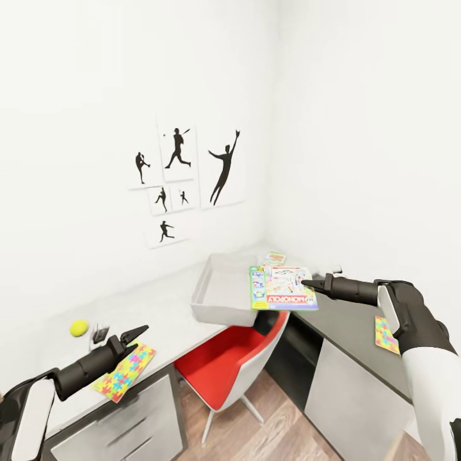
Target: Put all the toys in the child's room - the three board games (two on the bed and one on the table), the two jigsaw puzzles on the table, and the tennis ball on the table - inside the toy box on the table in the child's room.
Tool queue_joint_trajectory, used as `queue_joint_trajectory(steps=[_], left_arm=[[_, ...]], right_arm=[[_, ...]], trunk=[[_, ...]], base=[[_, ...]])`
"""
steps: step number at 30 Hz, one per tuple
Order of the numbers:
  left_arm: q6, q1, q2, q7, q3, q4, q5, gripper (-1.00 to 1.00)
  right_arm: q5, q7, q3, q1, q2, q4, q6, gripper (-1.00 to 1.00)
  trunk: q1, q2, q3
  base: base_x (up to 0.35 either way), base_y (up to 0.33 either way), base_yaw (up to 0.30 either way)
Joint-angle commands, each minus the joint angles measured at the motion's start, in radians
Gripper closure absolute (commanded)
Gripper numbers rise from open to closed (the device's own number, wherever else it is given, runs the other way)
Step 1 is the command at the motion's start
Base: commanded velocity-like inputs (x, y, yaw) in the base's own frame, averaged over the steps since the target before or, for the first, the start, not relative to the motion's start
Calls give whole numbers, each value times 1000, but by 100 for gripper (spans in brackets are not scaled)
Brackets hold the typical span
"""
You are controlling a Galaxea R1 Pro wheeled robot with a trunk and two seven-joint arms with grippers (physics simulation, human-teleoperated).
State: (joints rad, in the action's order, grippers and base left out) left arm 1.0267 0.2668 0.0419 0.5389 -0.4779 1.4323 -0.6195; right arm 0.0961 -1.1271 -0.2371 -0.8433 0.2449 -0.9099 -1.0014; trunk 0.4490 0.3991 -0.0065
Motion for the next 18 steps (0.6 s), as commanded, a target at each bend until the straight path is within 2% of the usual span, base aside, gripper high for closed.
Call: queue_joint_trajectory(steps=[1, 11, 18], left_arm=[[3, 1, 0, 7, -1, -3, 4, -100], [-7, 0, -1, 9, 1, -13, 5, -100], [-12, 0, -1, 8, 8, -14, 6, -100]], right_arm=[[7, 0, -1, 0, 0, 0, -8, 100], [8, 3, 0, 0, 0, 4, -7, 100], [8, 5, -1, 0, 0, 7, -8, 100]], trunk=[[1, 1, 0], [1, 1, 4], [1, 1, 5]], base=[[304, 2, 1], [310, 1, 27], [118, 0, 19]])
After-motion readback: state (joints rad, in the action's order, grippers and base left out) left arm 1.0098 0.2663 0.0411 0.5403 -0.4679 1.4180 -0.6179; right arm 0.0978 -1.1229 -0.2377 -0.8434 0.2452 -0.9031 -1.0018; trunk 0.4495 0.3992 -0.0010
